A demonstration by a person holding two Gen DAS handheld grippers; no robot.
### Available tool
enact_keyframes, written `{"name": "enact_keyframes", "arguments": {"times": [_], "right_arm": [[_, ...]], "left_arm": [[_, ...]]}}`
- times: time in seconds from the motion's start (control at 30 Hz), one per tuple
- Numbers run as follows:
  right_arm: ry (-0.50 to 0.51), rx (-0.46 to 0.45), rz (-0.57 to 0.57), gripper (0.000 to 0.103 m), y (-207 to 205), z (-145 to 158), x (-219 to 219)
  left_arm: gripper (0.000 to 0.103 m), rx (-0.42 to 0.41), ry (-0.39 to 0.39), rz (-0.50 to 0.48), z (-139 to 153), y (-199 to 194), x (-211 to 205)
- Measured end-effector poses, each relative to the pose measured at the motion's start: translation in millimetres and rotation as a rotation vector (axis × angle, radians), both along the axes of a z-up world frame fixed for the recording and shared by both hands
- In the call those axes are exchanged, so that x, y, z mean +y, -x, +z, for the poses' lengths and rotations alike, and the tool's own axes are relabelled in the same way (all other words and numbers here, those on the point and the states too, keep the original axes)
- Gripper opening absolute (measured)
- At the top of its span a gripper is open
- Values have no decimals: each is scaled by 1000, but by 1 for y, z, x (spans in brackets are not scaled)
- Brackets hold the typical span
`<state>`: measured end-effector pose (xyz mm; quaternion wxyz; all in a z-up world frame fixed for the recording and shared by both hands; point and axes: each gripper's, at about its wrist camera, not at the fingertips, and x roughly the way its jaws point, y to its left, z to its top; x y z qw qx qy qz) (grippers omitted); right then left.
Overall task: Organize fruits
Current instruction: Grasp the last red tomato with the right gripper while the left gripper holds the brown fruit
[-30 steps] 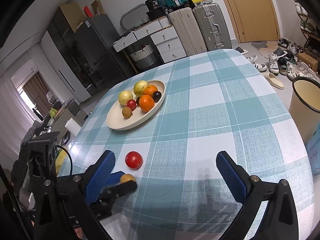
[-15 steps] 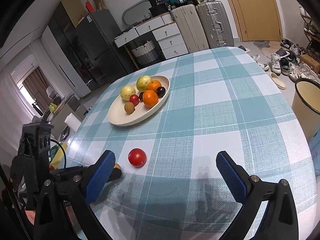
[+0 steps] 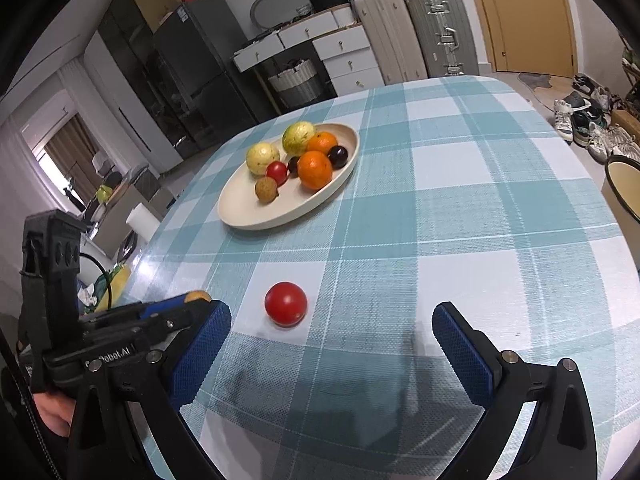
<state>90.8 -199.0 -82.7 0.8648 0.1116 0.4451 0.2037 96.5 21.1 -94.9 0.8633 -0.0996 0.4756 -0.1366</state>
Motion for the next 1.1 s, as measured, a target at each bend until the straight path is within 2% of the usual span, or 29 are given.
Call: {"name": "enact_keyframes", "arguments": {"times": [0.37, 0.43, 0.5, 0.57, 0.63, 0.73, 0.8, 0.83, 0.97, 1.1], "right_arm": [[62, 3, 69, 102, -11, -8, 39], [76, -1, 78, 98, -12, -9, 45], [100, 0, 84, 84, -13, -10, 52], [110, 2, 93, 82, -13, -11, 57], [115, -1, 96, 75, -13, -13, 61], [121, 9, 108, 60, -14, -16, 65], [121, 39, 113, 36, -17, -20, 67], [127, 45, 102, 31, -18, -22, 66], [66, 63, 98, 31, -20, -24, 61], [48, 58, 95, 31, -19, -23, 58]], "left_arm": [[22, -12, 12, 26, 4, -2, 22], [22, -15, 15, 33, 5, -2, 25], [22, -16, 13, 39, 5, -2, 28], [22, -14, 15, 47, 4, -2, 30], [22, -12, 18, 50, 3, -2, 33], [22, -8, 18, 57, 2, -2, 36], [22, -5, 14, 63, 1, -3, 38], [22, -4, 11, 67, 0, -3, 38], [22, 2, 3, 78, -1, -4, 41], [22, -3, -2, 84, 1, -5, 41]]}}
